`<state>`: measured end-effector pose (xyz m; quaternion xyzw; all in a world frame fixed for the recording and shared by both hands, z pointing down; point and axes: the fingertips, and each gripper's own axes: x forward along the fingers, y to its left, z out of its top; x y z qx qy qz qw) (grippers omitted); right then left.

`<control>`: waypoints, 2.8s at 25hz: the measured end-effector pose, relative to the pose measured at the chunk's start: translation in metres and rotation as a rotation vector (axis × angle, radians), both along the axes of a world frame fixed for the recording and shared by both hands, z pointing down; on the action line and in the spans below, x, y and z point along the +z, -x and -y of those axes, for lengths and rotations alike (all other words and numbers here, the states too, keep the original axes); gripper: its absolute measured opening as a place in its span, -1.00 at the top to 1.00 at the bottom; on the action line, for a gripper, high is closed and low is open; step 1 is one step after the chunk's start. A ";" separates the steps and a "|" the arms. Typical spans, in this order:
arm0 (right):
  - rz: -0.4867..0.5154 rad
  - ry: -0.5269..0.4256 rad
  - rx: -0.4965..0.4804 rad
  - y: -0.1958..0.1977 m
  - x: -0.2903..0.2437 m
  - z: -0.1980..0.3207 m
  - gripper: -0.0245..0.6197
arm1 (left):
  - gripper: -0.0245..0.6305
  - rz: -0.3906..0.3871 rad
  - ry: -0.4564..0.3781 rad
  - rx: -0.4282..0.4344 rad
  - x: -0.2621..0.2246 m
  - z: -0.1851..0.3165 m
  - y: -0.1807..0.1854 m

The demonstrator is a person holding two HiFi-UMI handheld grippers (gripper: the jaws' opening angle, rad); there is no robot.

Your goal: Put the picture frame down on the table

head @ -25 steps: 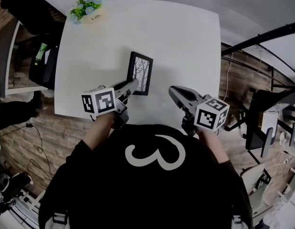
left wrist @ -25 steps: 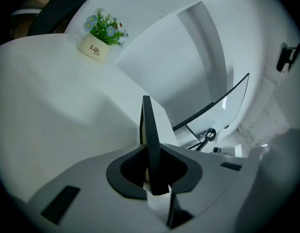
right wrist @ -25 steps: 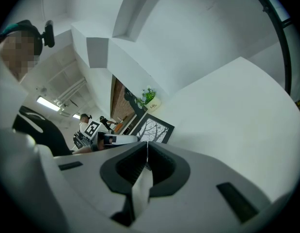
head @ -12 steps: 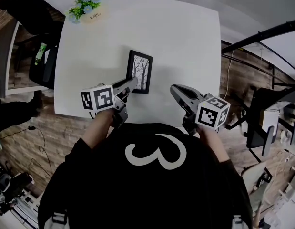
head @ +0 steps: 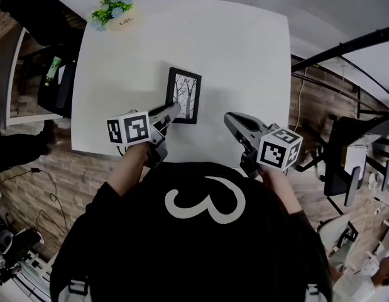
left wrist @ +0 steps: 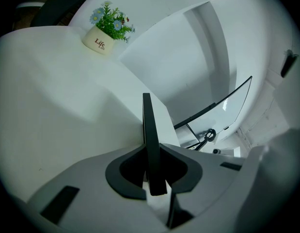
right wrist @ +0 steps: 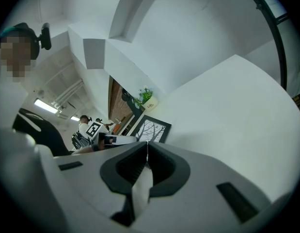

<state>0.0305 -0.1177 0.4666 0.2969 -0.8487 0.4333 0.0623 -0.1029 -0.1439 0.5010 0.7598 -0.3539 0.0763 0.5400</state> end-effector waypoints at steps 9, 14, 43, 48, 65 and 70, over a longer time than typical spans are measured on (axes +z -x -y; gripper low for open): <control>0.003 -0.001 0.000 -0.001 0.000 0.004 0.85 | 0.73 0.052 0.006 0.013 0.007 0.000 0.003; 0.001 -0.002 -0.007 0.001 0.000 0.004 0.85 | 0.73 0.079 -0.001 0.028 0.010 0.000 0.003; 0.002 -0.009 -0.012 0.001 -0.003 -0.001 0.85 | 0.58 0.217 -0.013 0.064 0.028 -0.003 0.011; 0.000 -0.005 -0.011 0.000 -0.003 -0.002 0.85 | 0.54 0.235 -0.009 0.060 0.031 -0.002 0.013; 0.001 -0.002 -0.010 -0.005 -0.001 -0.005 0.85 | 0.40 0.328 0.002 0.045 0.041 -0.005 0.021; 0.000 -0.007 -0.013 -0.005 -0.002 -0.005 0.85 | 0.39 0.339 -0.005 0.037 0.042 -0.004 0.021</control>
